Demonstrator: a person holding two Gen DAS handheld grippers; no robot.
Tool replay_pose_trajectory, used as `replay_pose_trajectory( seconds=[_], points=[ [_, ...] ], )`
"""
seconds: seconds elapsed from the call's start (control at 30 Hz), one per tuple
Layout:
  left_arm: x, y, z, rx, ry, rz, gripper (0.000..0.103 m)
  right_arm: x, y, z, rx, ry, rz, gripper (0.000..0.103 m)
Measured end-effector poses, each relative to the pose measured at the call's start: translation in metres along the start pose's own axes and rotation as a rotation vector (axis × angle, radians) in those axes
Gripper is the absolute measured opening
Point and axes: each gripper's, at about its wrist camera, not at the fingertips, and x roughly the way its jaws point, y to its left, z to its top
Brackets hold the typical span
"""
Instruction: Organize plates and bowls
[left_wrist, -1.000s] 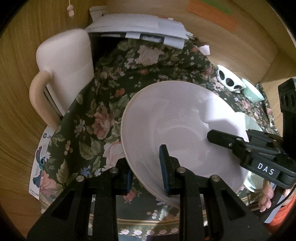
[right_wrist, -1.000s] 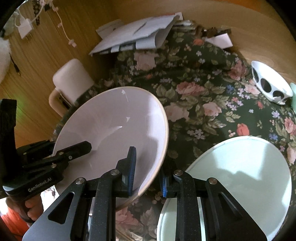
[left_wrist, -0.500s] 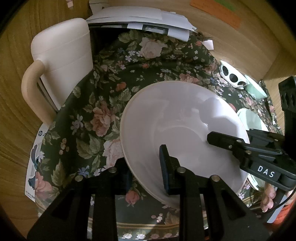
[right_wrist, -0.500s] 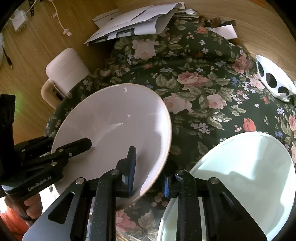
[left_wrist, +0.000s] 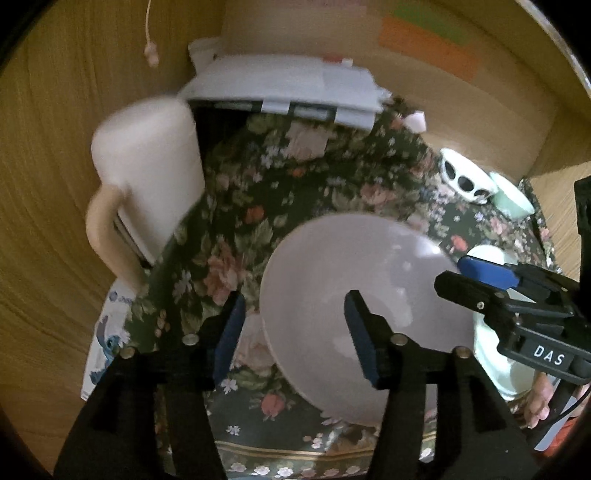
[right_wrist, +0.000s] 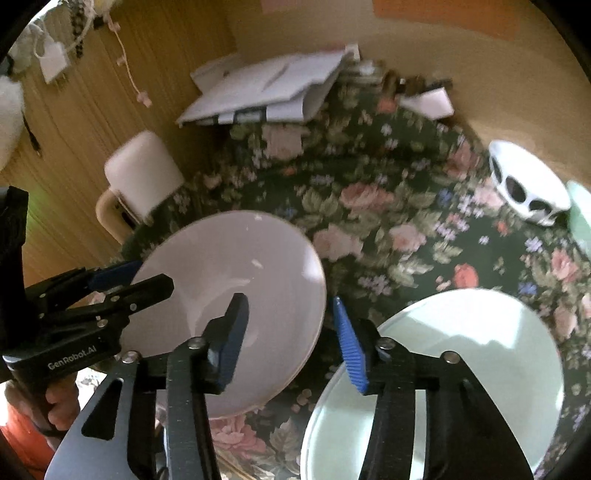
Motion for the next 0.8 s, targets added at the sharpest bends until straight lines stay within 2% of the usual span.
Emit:
replay_pose_trajectory(
  seconds=[0.27,0.37,0.53,0.8],
  points=[
    [-0.025,-0.039,0.028,0.061,-0.092,-0.031,0.063,-0.041,-0.022,0.011,-0.001,-0.096,-0.036,0.049],
    [-0.027,-0.060,0.039,0.098,-0.118,-0.051,0.065,-0.052,-0.038,0.013,0.008,-0.122,-0.073,0.056],
    [-0.018,-0.095,0.059,0.148,-0.127,-0.086,0.070,-0.071,-0.077,0.019,0.061,-0.160,-0.143,0.057],
    [0.020,-0.144,0.091,0.219,-0.114,-0.126,0.071,-0.086,-0.144,0.028,0.143,-0.182,-0.245,0.057]
  ],
)
